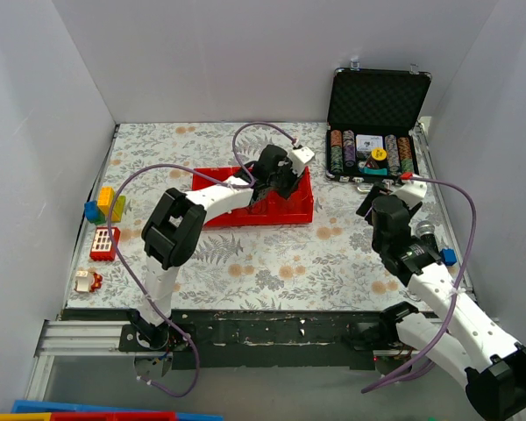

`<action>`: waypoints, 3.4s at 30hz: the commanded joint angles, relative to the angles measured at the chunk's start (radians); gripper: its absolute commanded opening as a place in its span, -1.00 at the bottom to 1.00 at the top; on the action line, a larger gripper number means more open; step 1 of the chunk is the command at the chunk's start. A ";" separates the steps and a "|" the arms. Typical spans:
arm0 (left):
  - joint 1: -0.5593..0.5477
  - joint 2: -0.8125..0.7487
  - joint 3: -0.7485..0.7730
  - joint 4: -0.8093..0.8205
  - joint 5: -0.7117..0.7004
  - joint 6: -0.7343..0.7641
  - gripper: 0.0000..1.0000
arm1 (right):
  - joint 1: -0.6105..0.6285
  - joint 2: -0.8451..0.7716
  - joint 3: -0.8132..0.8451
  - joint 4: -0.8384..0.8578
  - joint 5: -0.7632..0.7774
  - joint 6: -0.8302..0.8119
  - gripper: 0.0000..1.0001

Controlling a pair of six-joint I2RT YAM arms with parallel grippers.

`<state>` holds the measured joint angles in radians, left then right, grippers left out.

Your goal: Untangle the cables

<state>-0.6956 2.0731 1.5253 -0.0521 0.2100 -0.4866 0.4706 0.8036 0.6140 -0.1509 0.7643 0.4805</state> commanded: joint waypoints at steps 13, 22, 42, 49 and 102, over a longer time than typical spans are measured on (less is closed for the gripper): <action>0.019 -0.163 0.042 -0.012 -0.092 0.169 0.54 | -0.046 0.101 0.154 -0.318 0.053 0.196 0.57; 0.012 -0.304 -0.051 -0.259 0.287 0.357 0.56 | -0.061 0.224 0.222 -0.562 0.012 0.408 0.74; -0.064 -0.403 -0.612 0.108 0.219 0.979 0.22 | -0.064 0.131 0.150 -0.428 -0.042 0.345 0.69; -0.068 -0.366 -0.656 0.237 0.264 1.100 0.13 | -0.064 0.114 0.121 -0.385 -0.075 0.326 0.67; -0.005 -0.050 -0.185 0.250 0.115 0.859 -1.00 | -0.089 0.101 0.147 -0.452 -0.011 0.337 0.54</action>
<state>-0.7238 1.9625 1.3121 0.2173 0.3717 0.3519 0.3862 0.9112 0.7219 -0.5663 0.6991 0.7940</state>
